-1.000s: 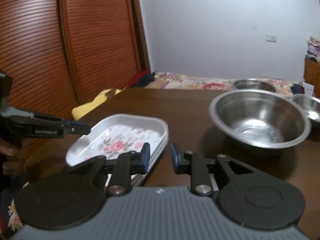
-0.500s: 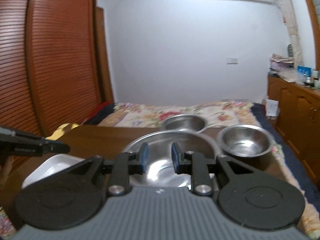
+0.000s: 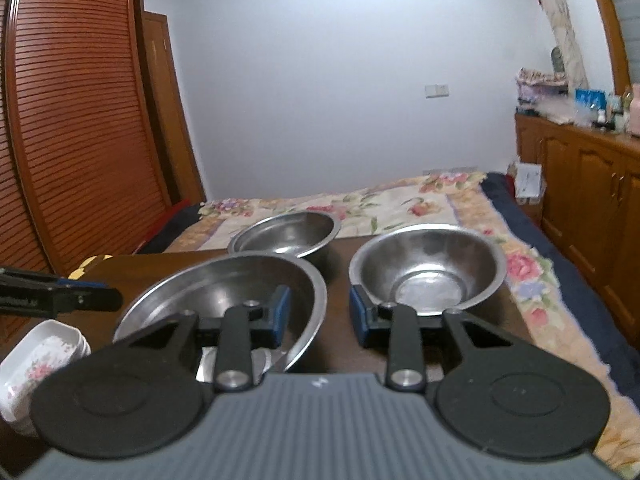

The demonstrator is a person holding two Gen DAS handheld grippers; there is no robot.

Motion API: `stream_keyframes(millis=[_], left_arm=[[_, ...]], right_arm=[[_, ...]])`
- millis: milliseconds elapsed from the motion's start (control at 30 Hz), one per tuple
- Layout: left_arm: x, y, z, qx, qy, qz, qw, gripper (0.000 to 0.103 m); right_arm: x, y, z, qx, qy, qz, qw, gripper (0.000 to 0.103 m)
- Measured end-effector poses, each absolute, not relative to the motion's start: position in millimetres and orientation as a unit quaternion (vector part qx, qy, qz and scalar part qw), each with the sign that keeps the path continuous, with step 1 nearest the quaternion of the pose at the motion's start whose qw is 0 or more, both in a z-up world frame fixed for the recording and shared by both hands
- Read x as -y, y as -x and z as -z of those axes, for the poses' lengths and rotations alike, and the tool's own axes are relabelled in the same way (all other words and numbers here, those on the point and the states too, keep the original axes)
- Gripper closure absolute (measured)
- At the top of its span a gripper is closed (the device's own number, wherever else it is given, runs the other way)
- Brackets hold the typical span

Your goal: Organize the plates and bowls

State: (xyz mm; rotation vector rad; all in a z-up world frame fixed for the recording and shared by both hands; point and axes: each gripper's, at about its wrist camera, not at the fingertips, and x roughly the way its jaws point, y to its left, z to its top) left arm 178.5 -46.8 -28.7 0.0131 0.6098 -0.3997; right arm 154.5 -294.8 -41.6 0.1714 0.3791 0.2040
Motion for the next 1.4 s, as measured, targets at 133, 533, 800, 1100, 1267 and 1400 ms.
stream_keyframes(millis=[133, 533, 800, 1100, 1267, 1400], left_arm=[[49, -186, 33, -0.308, -0.003, 0.189, 0.932, 0.07], [55, -197, 42, -0.328, 0.009, 0.189, 0.926, 0.07], [60, -201, 46, -0.337, 0.008, 0.192, 0.922, 0.07], [64, -202, 50, -0.347, 0.007, 0.198, 0.917, 0.08], [64, -201, 50, -0.348, 0.007, 0.199, 0.916, 0.08], [65, -198, 48, -0.348, 0.001, 0.2, 0.916, 0.08]], right_arm=[[295, -160, 48, -0.197, -0.093, -0.117, 0.969, 0.069], [300, -170, 57, -0.226, -0.139, -0.154, 0.952, 0.069], [298, -171, 58, -0.225, -0.132, -0.157, 0.953, 0.069], [295, -174, 58, -0.225, -0.118, -0.159, 0.954, 0.069], [293, -174, 58, -0.224, -0.112, -0.169, 0.953, 0.075], [296, -175, 59, -0.227, -0.12, -0.167, 0.952, 0.08]])
